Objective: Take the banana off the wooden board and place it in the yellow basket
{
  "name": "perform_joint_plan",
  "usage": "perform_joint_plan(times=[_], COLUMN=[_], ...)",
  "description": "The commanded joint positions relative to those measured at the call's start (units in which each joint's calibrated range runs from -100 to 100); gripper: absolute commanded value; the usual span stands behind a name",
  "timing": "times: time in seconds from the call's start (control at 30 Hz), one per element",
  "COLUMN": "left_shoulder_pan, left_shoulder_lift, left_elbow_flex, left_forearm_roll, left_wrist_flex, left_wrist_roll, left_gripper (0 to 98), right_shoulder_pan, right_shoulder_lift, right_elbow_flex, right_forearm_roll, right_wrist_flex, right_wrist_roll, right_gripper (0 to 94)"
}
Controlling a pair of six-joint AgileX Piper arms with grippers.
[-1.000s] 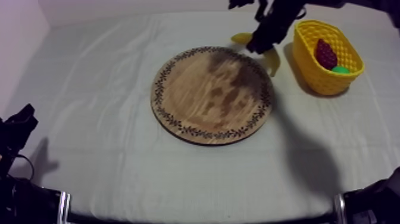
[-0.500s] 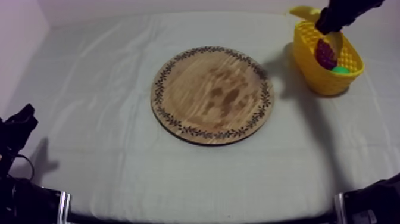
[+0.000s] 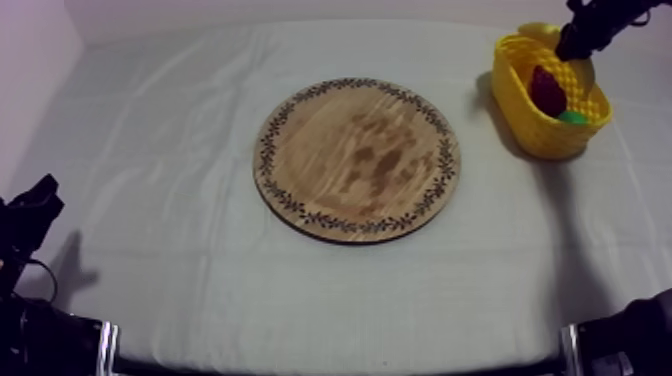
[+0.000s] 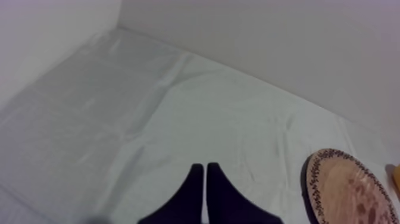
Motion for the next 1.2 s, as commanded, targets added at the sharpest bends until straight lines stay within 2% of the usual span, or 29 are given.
perform_joint_plan(times=[0.0,0.17,0.37,0.5,0.6,0.73,0.8,0.9,1.17], left_shoulder_pan=[-0.02,-0.02,-0.02,-0.02,-0.02,-0.02,-0.02,-0.02,-0.02], left_shoulder_lift=[0.0,0.0,0.0,0.0,0.0,0.0,0.0,0.0,0.0], left_elbow_flex=[0.0,0.0,0.0,0.0,0.0,0.0,0.0,0.0,0.0], left_forearm_roll=[0.01,0.01,0.01,0.01,0.01,0.01,0.01,0.01,0.01], left_wrist_flex=[0.03,0.03,0.03,0.03,0.03,0.03,0.03,0.03,0.03], left_wrist_roll=[0.0,0.0,0.0,0.0,0.0,0.0,0.0,0.0,0.0], left_gripper=[0.1,0.1,0.1,0.1,0.1,0.1,0.1,0.1,0.1], right_shoulder_pan=[-0.05,-0.11,0.06,0.16,0.07,-0.07,0.12,0.85,5.87], right_shoulder_lift=[2.26,5.32,6.08,5.17,3.42,-1.5,-5.21,-12.35,-34.67], right_elbow_flex=[0.47,2.44,3.55,4.18,5.85,10.49,13.64,19.71,39.55], right_forearm_roll=[0.72,2.28,2.38,2.05,1.79,1.49,0.77,-1.24,-10.39], right_wrist_flex=[-1.77,-5.37,-7.33,-7.81,-8.4,-10.32,-11.44,-13.2,-14.77], right_wrist_roll=[-0.72,-1.96,-2.39,-2.49,-2.58,-3.17,-3.22,-2.57,4.57], right_gripper=[27.2,28.6,43.3,44.9,35.7,12.9,6.7,2.8,0.9])
